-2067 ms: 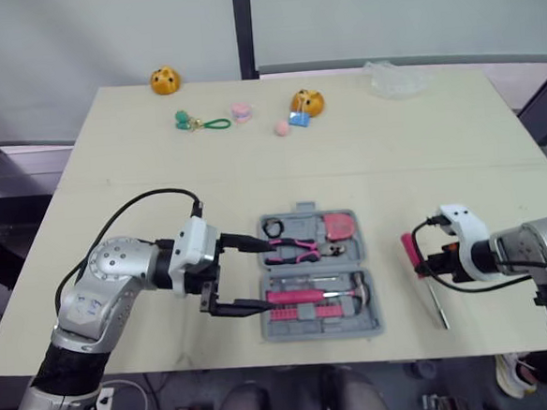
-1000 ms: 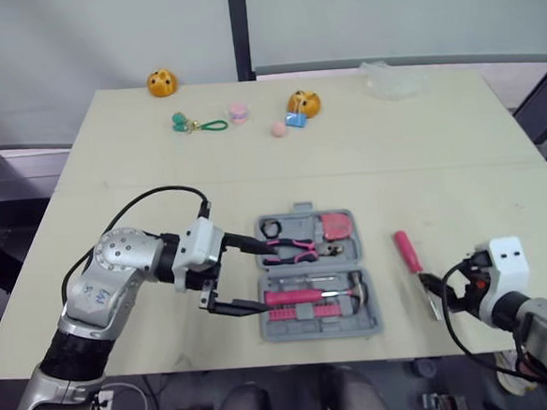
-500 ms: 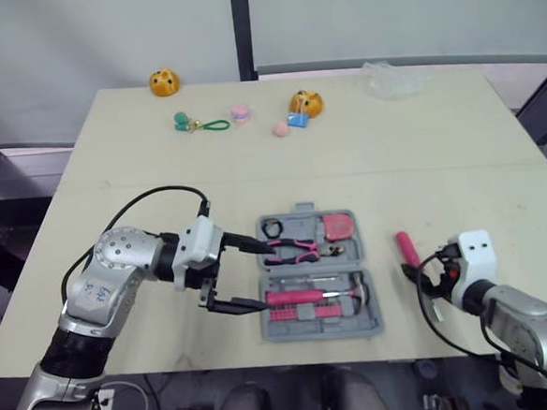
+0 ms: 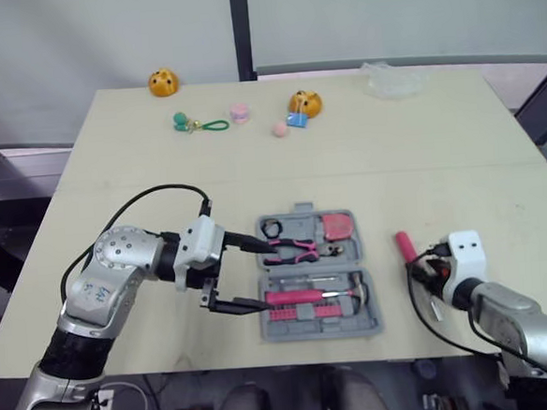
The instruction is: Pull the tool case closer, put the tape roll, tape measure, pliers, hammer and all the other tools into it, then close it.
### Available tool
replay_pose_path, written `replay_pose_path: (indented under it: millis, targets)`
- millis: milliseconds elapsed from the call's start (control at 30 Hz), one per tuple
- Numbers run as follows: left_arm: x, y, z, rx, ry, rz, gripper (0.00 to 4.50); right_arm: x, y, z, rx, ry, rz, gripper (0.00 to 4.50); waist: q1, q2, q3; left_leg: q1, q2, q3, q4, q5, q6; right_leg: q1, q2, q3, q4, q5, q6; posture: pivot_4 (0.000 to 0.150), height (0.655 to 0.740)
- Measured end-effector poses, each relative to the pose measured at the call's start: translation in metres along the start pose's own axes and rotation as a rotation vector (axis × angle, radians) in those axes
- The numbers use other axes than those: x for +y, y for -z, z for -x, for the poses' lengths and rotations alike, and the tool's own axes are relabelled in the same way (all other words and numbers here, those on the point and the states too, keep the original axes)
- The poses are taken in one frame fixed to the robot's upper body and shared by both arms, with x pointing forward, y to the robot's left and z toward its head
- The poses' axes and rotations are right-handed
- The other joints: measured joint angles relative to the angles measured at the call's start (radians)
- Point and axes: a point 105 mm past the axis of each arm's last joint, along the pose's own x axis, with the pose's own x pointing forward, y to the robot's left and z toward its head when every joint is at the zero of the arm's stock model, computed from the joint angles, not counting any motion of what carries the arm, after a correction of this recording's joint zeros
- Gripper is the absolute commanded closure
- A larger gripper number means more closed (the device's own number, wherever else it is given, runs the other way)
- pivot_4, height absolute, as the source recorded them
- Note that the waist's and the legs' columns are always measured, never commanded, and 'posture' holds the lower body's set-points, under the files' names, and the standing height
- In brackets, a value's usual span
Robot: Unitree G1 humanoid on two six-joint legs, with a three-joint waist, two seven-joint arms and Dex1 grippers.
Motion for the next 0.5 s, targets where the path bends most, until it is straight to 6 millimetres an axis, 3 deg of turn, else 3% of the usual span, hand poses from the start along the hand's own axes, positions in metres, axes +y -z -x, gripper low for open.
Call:
replay_pose_path:
  millis: [33,267,433,500]
  targets:
    - [0.001,-0.001,0.0,-0.001,-0.005,-0.005,0.0,0.0,0.0,0.0,-0.001,-0.001,-0.001,4.08,0.0,0.0,0.0,0.0,0.0,0.0,0.0,0.0,0.0,0.0,0.0,0.0,0.0,0.0,0.0,0.15,0.74]
    - [0.004,-0.002,0.001,-0.002,-0.031,-0.011,0.0,0.006,-0.005,0.012,-0.008,-0.045,0.035,4.07,0.002,0.0,0.0,0.0,-0.001,0.0,0.0,0.0,0.0,0.0,-0.001,0.0,0.0,0.0,0.0,0.15,0.74]
    - [-0.009,0.012,0.017,0.073,-0.024,0.044,0.0,0.044,-0.059,0.051,-0.056,-0.355,0.287,4.07,-0.007,0.002,0.001,0.0,0.001,0.0,-0.002,0.0,0.0,0.0,0.0,0.0,-0.001,0.0,0.0,0.15,0.74]
    - [-0.015,0.018,0.024,0.105,-0.014,0.068,0.0,0.061,-0.066,0.06,-0.024,-0.469,0.367,4.07,-0.012,0.001,0.001,0.0,0.002,-0.001,-0.002,0.0,0.0,0.0,-0.001,0.0,-0.002,-0.001,-0.001,0.15,0.74]
